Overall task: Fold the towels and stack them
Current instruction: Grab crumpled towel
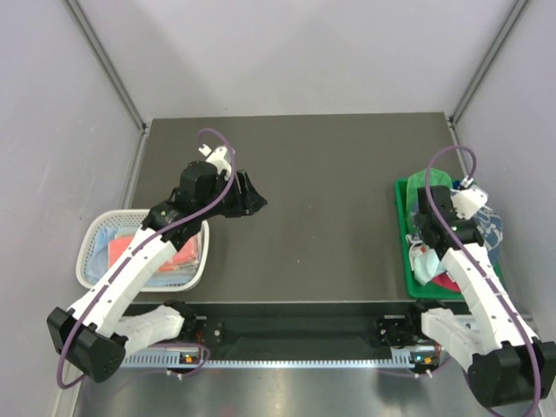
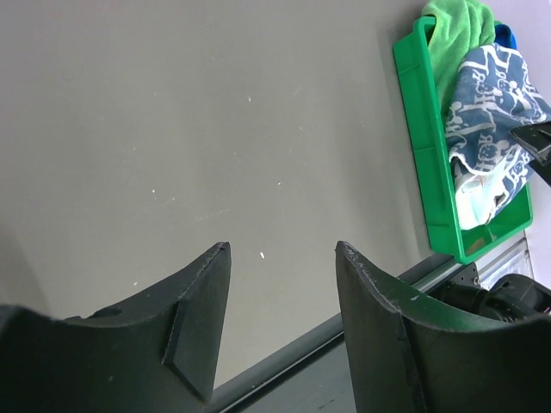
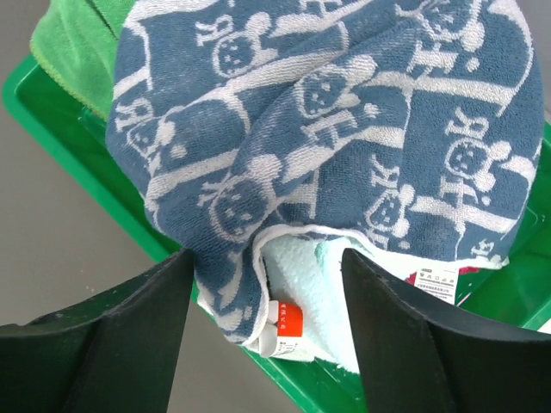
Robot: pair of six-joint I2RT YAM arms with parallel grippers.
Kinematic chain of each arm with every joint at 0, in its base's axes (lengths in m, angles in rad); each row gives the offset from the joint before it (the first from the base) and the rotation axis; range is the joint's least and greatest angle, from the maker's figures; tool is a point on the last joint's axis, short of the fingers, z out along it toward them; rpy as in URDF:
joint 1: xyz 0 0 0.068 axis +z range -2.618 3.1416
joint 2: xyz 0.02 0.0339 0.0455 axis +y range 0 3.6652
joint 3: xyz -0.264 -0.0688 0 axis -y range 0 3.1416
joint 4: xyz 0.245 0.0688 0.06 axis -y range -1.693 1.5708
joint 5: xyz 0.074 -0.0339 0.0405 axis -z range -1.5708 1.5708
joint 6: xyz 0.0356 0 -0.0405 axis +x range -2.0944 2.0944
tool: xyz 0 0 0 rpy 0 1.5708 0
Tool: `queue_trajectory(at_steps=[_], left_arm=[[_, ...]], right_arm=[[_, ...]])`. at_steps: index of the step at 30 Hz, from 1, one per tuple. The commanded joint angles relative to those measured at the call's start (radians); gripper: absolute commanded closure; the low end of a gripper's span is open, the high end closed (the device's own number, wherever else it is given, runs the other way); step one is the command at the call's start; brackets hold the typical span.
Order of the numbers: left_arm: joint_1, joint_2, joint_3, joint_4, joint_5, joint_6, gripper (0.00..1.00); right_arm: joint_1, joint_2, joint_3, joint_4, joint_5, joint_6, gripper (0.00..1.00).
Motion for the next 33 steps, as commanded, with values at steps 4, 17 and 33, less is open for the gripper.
queue_trajectory(at_steps=[4,17,33], left_arm=[[-0.004,-0.007,-0.011,0.061,0.016,0.019,0.43],[-0.004,-0.004,-0.002,0.061,0.021,0.025,0.44],[-0.004,-0.021,0.039,0.043,-0.028,0.037,0.44]], right_arm=[[-0.055,0.012,-0.022,0.122,-0.044,-0.057,0.37],[-0.068,0.035,0.059,0.105,-0.064,-0.125,1.0],[-0.069,0.026,0.458,0.005,-0.186,-0.256,1.0]])
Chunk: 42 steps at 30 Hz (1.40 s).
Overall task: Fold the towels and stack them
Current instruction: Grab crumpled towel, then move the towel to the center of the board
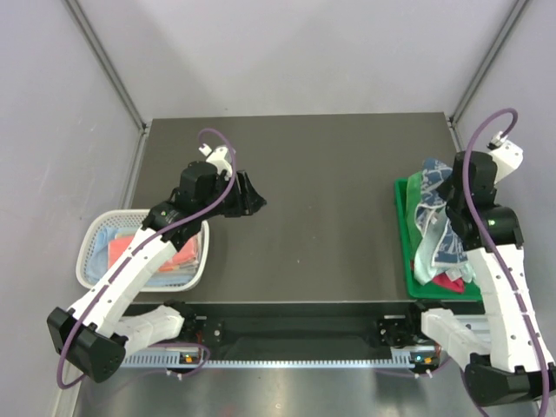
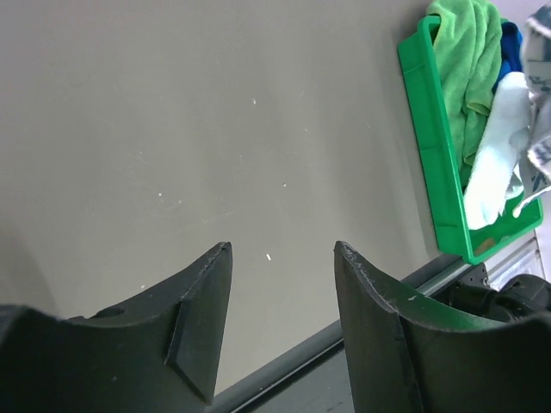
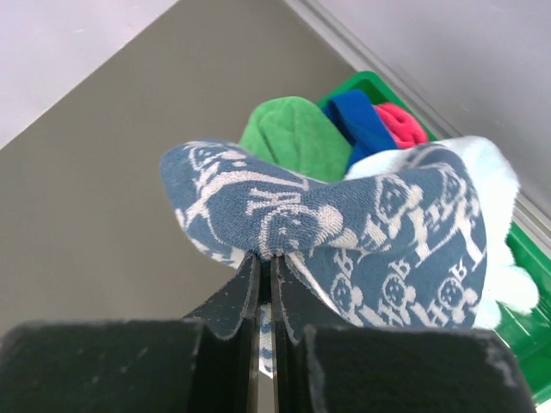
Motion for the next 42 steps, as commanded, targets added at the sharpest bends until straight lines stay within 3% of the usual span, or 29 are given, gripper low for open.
queue_trajectory(at_steps=[1,6,10,13,18,25,28,33,36,37,40,42], left_arm=[[-0.004,-0.023,0.041,0.038,-0.03,0.015,0.44],[-0.001,-0.018,0.083,0.009,-0.111,0.026,0.44],[0.022,0.002,0.155,-0.037,-0.18,0.036,0.44],[0.057,0.016,0.195,-0.079,-0.249,0.044,0.43],[0.128,0.025,0.239,-0.111,-0.292,0.047,0.42],[0.142,0.091,0.172,-0.057,-0.214,0.015,0.42],[0.142,0.134,0.114,-0.005,-0.171,-0.025,0.43],[0.124,0.24,0.048,0.059,-0.094,-0.068,0.43],[0.079,0.325,0.038,0.099,-0.097,-0.06,0.42],[0.053,0.383,0.052,0.099,-0.108,-0.051,0.41],[0.016,0.494,0.11,0.082,-0.102,-0.016,0.4],[0.006,0.548,0.147,0.087,-0.105,0.006,0.39]], right_arm=[[-0.014,0.035,0.079,0.009,-0.107,-0.05,1.0],[0.055,0.172,0.174,0.081,-0.302,-0.071,1.0],[0.306,0.325,0.285,0.147,-0.272,-0.08,1.0],[0.397,0.429,0.296,0.238,-0.369,-0.065,1.0],[0.567,0.503,0.13,0.472,-0.516,0.002,1.0],[0.813,0.548,-0.196,0.662,-0.708,0.05,1.0],[0.987,0.526,-0.363,0.699,-0.699,0.059,1.0],[1.066,0.39,-0.555,0.678,-0.682,0.114,0.99],[1.068,0.276,-0.631,0.596,-0.635,0.154,0.84],[1.068,0.253,-0.628,0.556,-0.601,0.166,0.65],[1.068,0.181,-0.582,0.398,-0.401,0.231,0.42],[1.052,0.157,-0.562,0.32,-0.255,0.3,0.38]])
